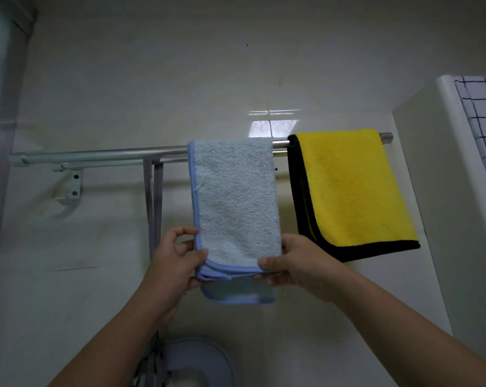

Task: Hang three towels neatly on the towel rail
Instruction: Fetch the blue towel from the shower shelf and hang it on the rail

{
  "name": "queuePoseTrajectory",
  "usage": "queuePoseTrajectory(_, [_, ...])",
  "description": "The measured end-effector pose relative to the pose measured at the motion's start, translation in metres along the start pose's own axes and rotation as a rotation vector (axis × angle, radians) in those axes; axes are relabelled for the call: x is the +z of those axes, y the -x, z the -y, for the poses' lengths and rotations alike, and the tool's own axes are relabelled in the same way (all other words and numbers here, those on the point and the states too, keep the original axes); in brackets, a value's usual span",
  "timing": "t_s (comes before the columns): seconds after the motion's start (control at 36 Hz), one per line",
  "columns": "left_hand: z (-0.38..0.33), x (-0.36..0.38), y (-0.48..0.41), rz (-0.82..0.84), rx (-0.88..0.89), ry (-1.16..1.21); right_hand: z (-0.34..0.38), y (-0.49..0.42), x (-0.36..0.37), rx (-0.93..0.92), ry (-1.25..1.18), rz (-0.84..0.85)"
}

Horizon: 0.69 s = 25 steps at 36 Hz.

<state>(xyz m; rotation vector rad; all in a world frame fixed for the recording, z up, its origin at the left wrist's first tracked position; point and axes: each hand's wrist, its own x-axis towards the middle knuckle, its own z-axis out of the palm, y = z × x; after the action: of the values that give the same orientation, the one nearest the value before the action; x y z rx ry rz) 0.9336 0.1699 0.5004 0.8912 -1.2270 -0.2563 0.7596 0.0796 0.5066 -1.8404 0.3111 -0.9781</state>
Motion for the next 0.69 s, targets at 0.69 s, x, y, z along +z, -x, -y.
queuePoseTrajectory(0.69, [0.0014,-0.0019,0.0022,0.118,-0.252,-0.036,-0.0047,-0.0023,-0.0016,0.010,0.047,-0.100])
